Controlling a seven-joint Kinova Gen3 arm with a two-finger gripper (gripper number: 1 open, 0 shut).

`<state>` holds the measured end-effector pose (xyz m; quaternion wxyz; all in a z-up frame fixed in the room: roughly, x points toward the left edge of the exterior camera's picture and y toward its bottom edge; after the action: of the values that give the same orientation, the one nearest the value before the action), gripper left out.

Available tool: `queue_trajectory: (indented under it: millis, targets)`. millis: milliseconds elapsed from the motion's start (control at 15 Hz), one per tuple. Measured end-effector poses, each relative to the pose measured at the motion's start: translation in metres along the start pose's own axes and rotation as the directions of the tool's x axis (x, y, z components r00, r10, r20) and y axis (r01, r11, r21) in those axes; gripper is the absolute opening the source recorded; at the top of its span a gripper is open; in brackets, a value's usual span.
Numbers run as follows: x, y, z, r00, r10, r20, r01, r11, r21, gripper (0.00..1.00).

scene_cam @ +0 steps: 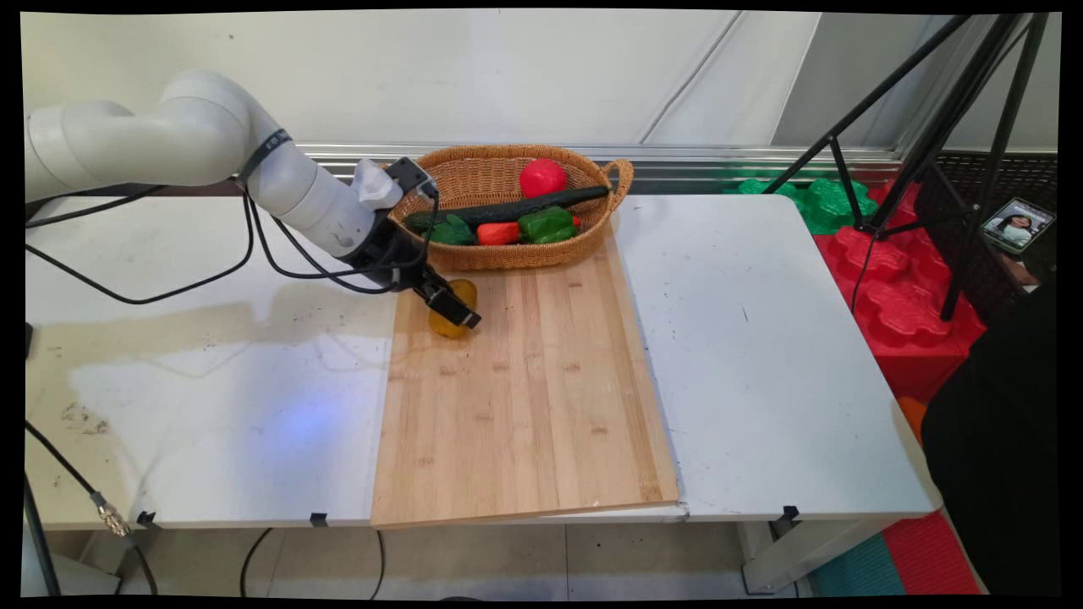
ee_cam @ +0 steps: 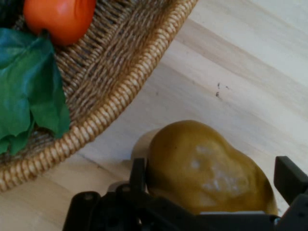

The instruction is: Pick up the potato from the cutting board, then place the picked object in the vegetable basket

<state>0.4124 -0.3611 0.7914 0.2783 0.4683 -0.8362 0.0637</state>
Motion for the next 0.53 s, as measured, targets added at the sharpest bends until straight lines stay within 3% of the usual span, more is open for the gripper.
queue_trajectory:
  millis: [333, 400, 533]
  targets:
    - [0.0004, 0.0018, 0.0065, 1.000, -0.001, 0.007, 0.001, 1.000, 0.009, 1.00]
    - [0.0005, 0.0020, 0.0072, 1.000, 0.000, 0.007, 0.000, 1.000, 0.010, 0.00]
    - [0.0010, 0.0024, 0.0081, 1.000, 0.003, 0.006, -0.003, 1.000, 0.010, 0.00]
